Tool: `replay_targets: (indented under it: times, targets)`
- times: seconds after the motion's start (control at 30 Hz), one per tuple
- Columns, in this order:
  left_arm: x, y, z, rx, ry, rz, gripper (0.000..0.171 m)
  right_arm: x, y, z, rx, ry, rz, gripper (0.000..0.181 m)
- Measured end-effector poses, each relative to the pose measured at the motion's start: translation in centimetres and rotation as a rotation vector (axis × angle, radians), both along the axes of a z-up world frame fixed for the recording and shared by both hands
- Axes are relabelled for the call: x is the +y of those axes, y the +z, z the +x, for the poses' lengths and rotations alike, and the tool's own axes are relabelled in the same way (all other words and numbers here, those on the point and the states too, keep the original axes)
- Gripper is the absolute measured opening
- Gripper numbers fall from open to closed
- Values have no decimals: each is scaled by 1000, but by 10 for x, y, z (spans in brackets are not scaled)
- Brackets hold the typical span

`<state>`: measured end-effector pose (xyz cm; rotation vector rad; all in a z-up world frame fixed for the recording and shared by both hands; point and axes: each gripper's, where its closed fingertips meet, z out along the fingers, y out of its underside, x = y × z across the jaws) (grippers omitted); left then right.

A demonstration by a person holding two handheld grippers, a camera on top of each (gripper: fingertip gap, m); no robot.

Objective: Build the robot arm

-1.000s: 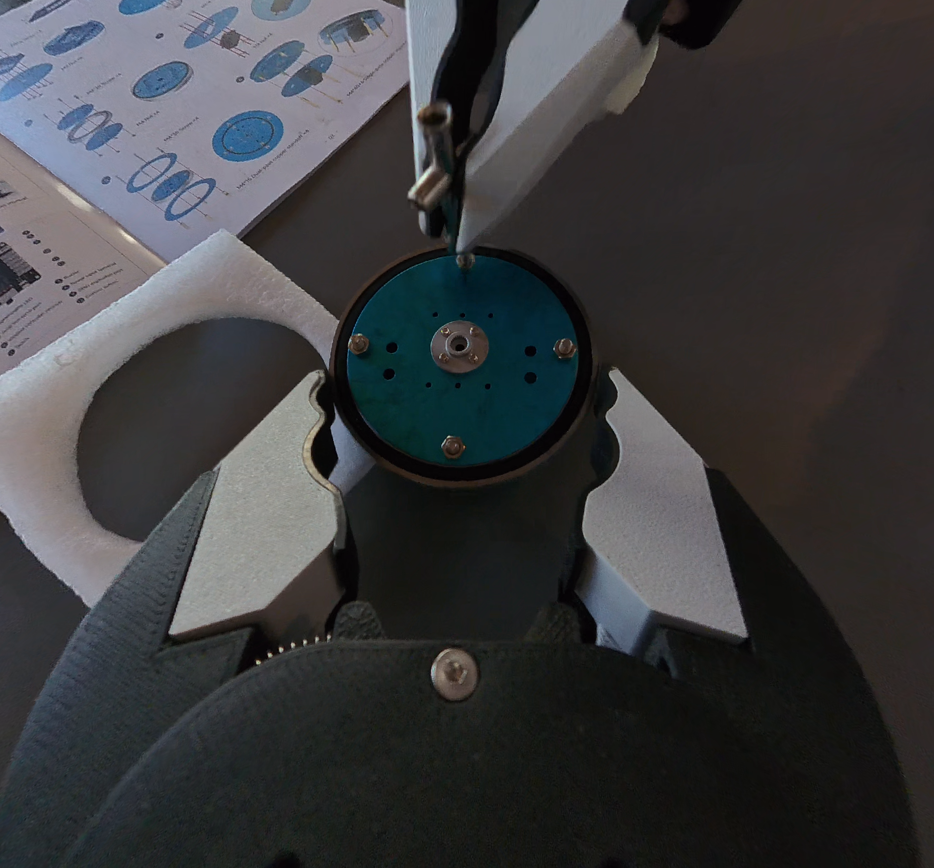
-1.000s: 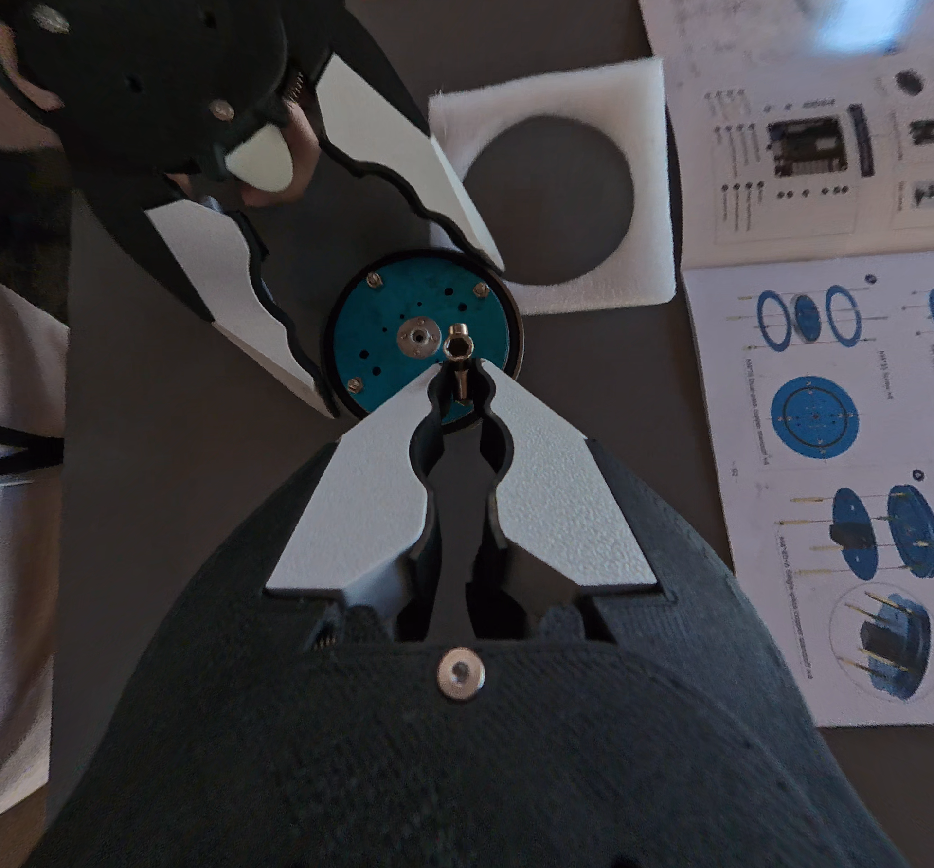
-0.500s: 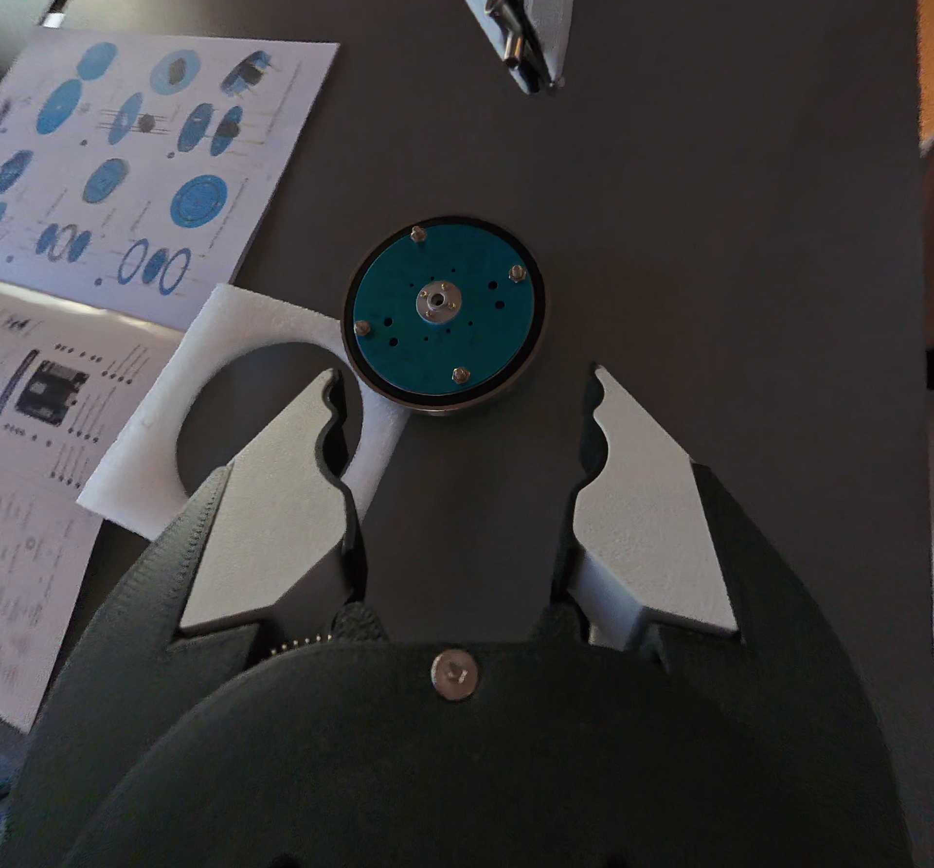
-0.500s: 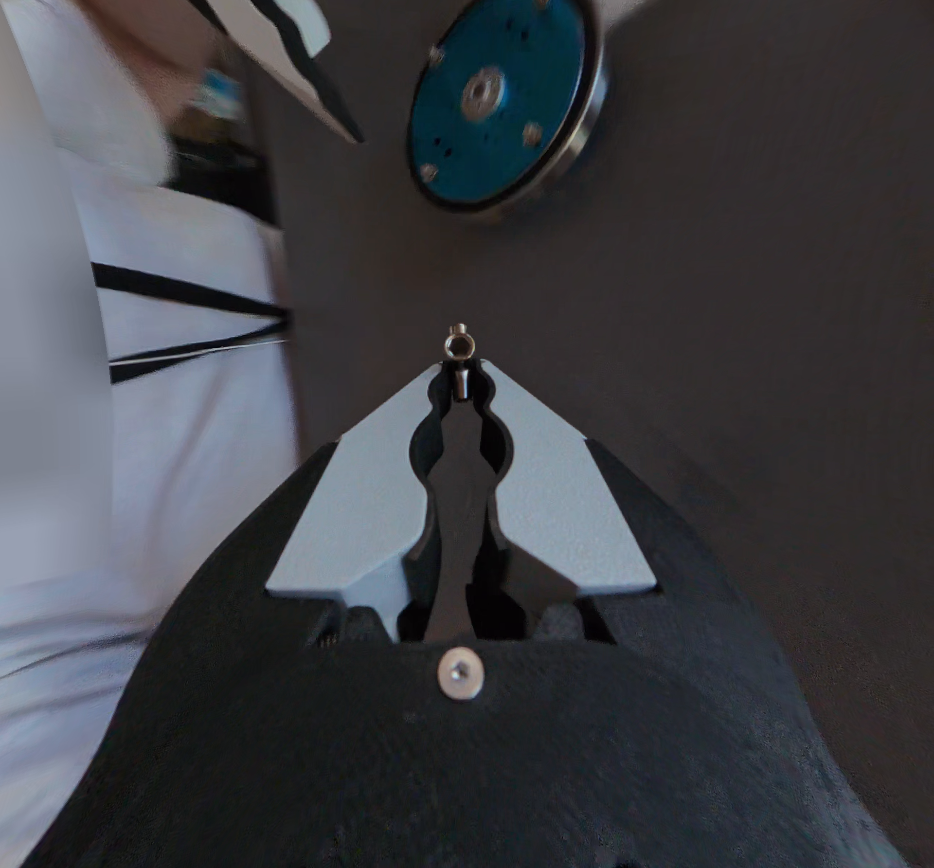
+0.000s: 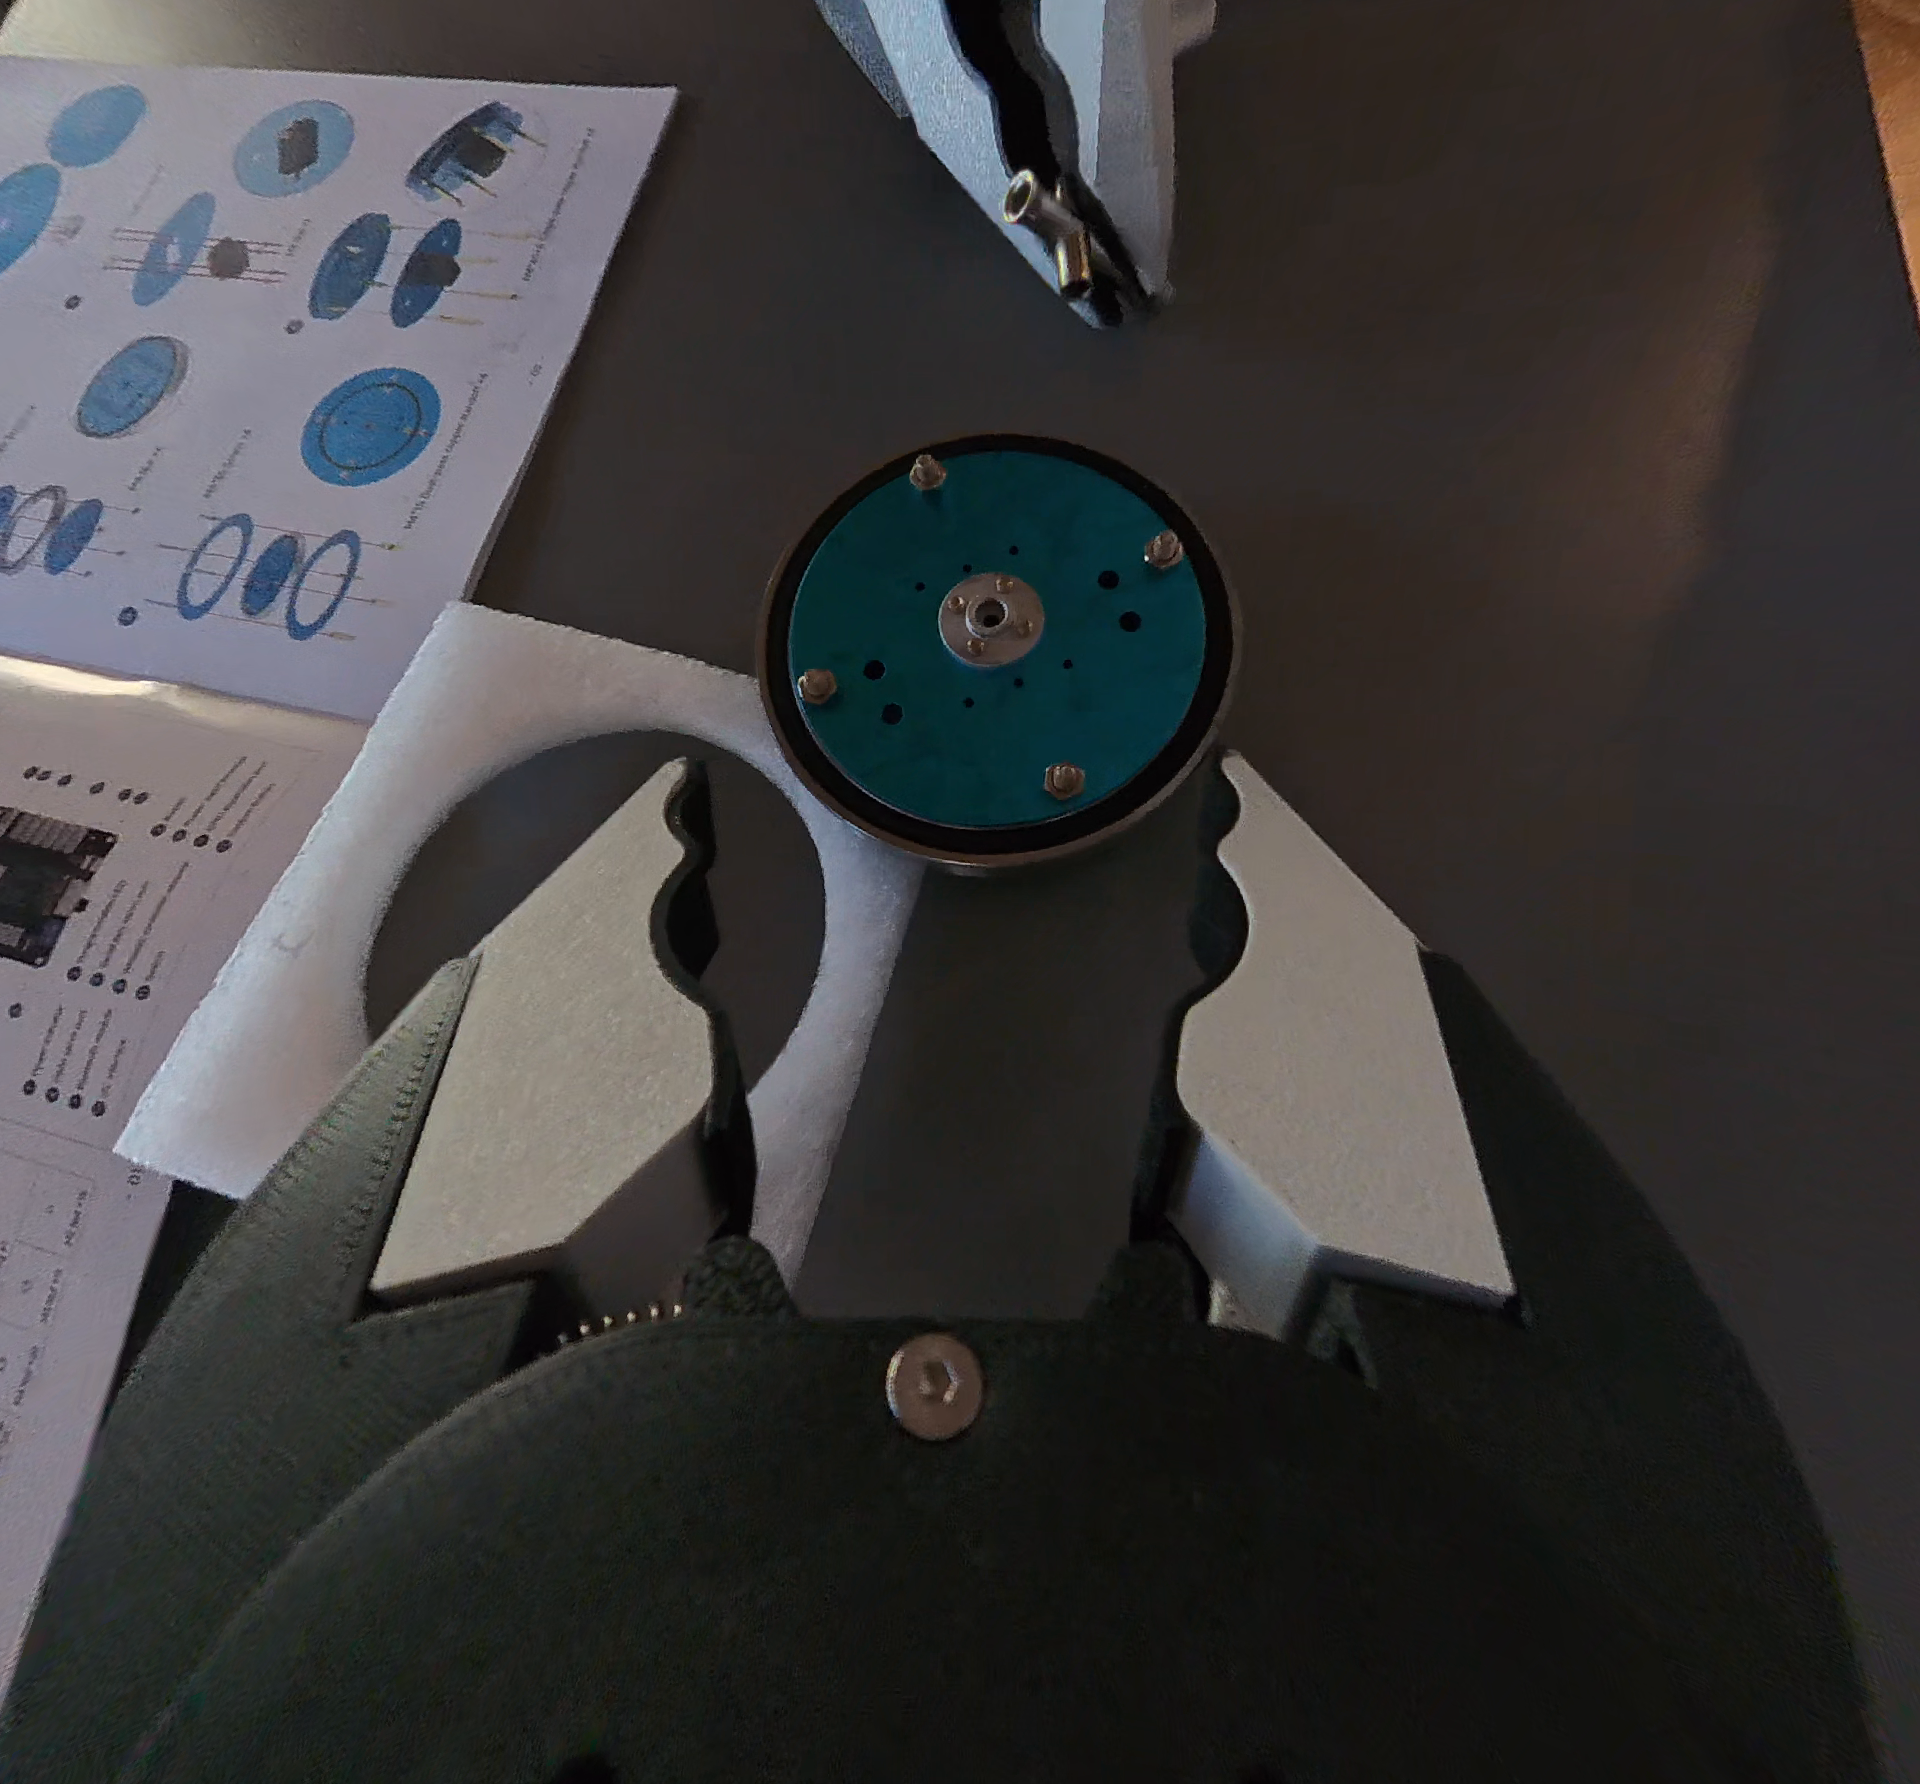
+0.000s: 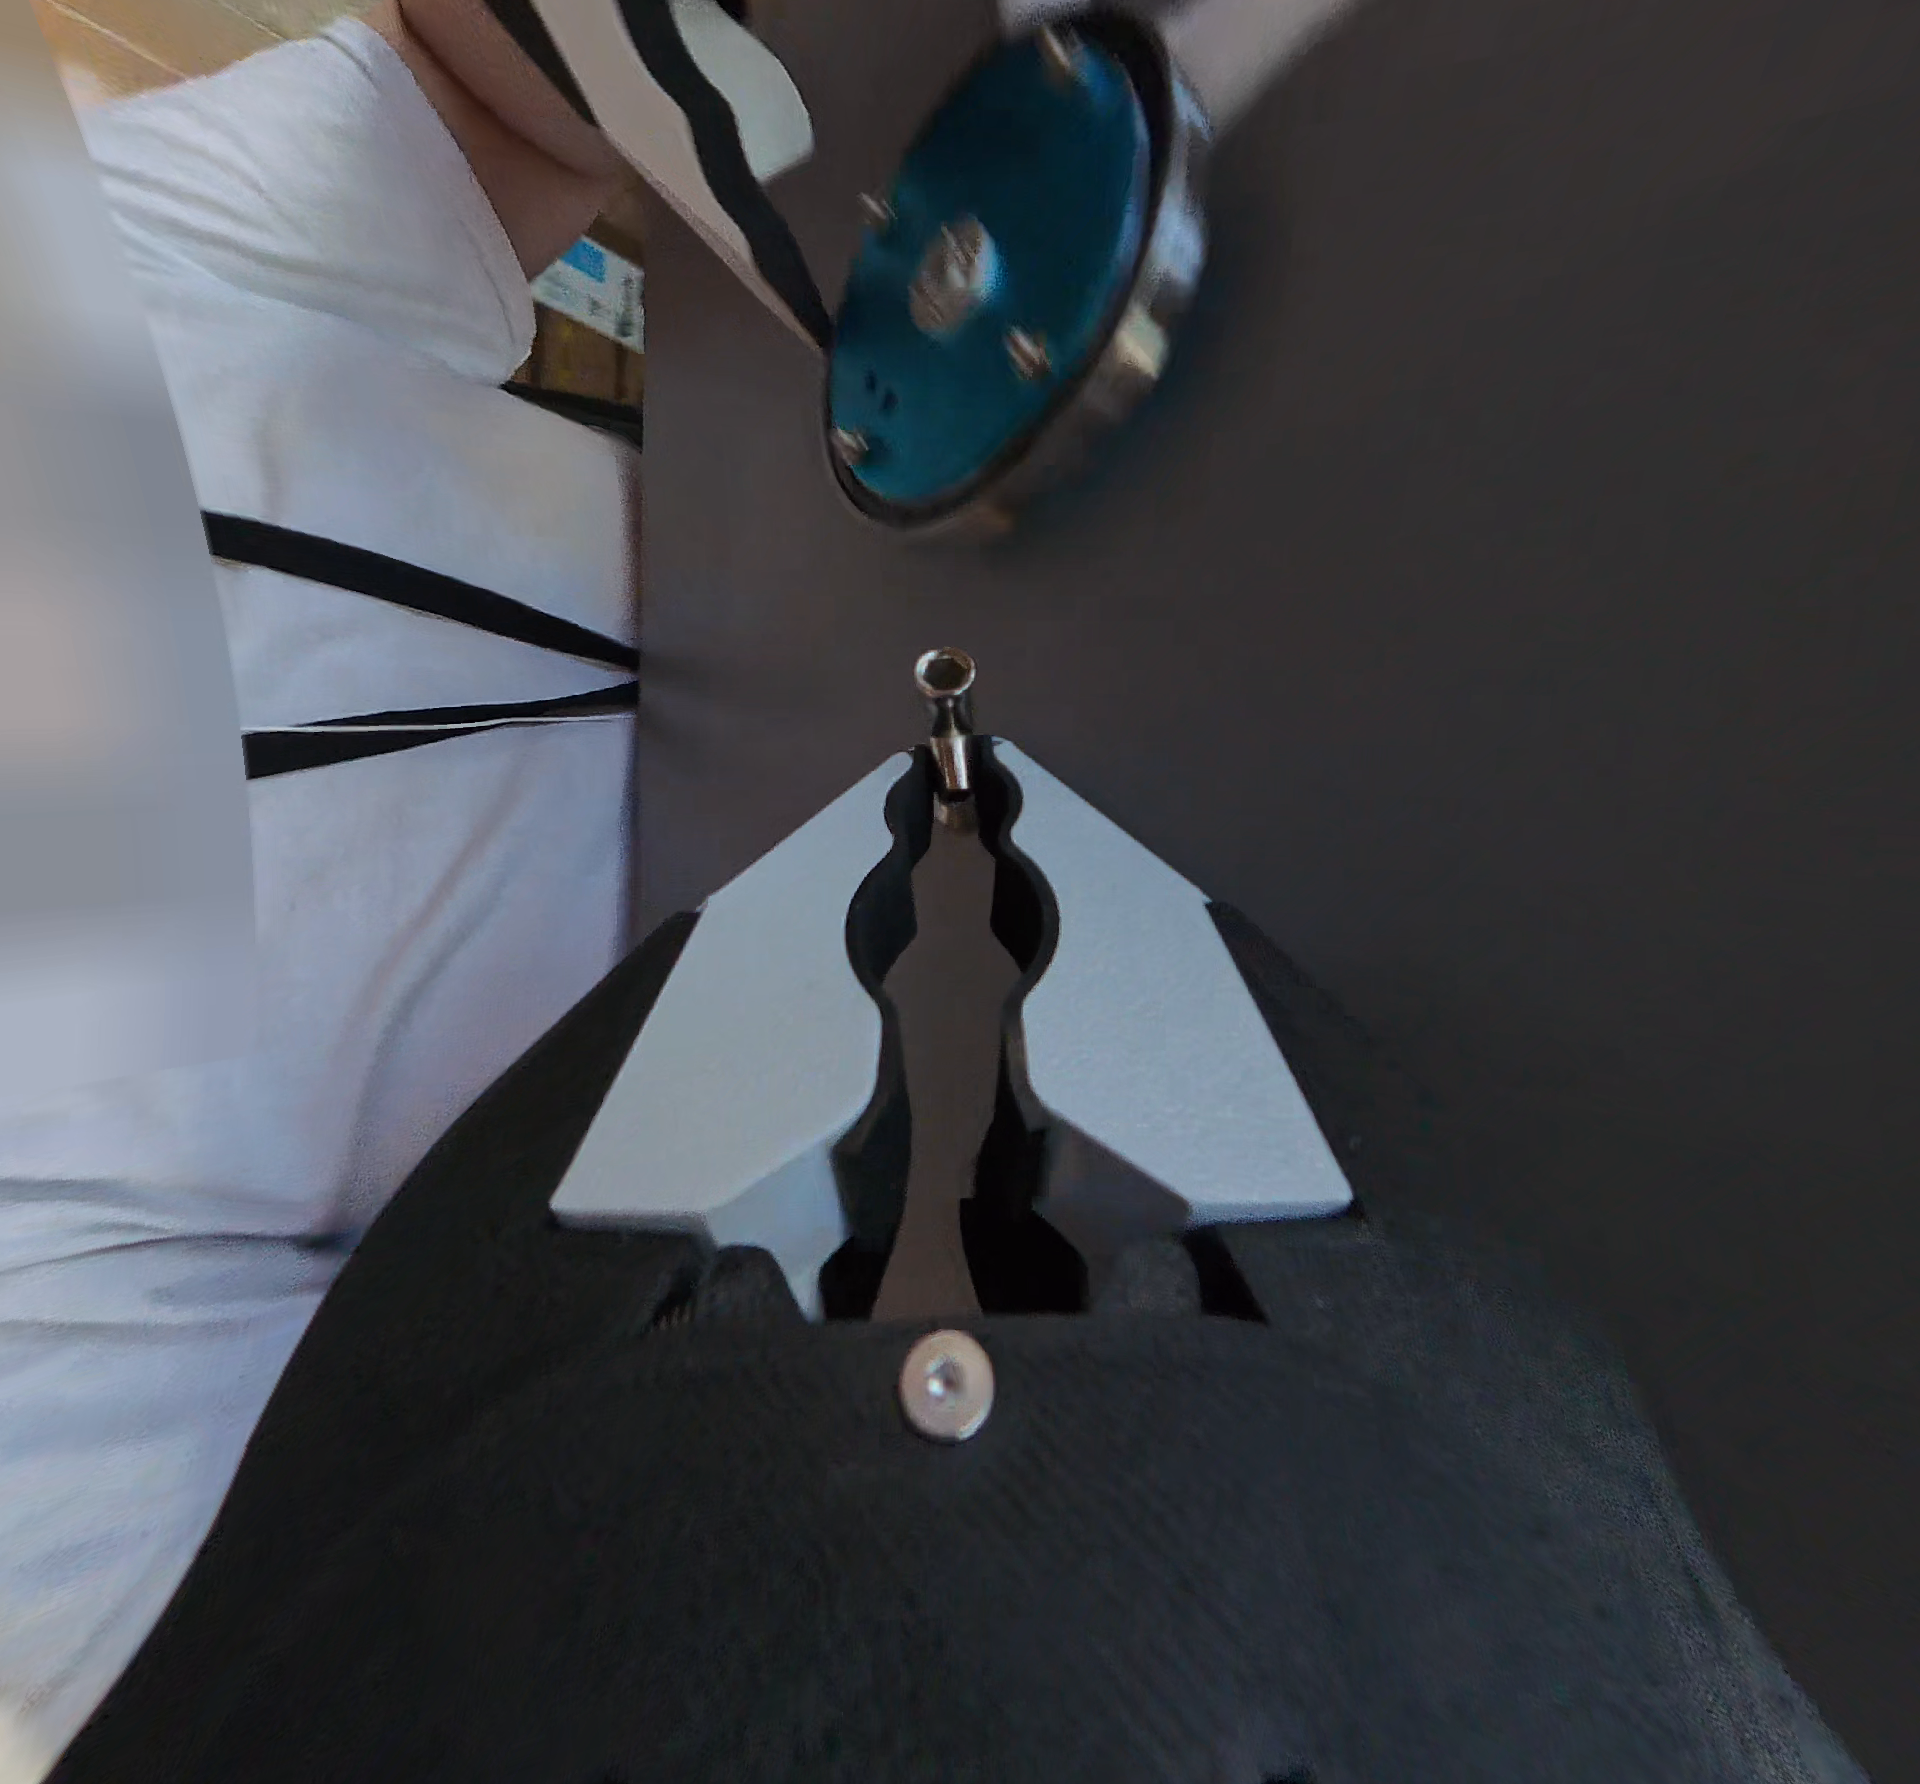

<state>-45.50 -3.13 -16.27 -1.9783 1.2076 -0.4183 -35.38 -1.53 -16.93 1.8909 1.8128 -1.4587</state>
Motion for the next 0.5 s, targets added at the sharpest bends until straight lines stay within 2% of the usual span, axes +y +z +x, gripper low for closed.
replay_targets:
  times: [0.1, 0.17, 0.2, 0.23, 0.3, 0.5]
  targets:
    - [0, 12, 9, -6, -10, 42, 88, 5, 33, -21, 235, 0, 214, 7]
    - [-2, 24, 22, -44, -53, 30, 70, 10, 46, -33, 283, 7, 325, 7]
    - [-2, 30, 28, -74, -72, 23, 55, 12, 50, -40, 317, 15, 377, 7]
    - [2, 37, 31, -102, -69, 25, 43, 14, 51, -48, 350, 18, 427, 6]
    - [18, 41, 30, -119, -18, 27, 34, 13, 45, -59, 363, 51, 480, 7]
    - [30, 44, 31, -191, -12, 23, 7, 10, 34, -74, 381, 87, 479, 7]
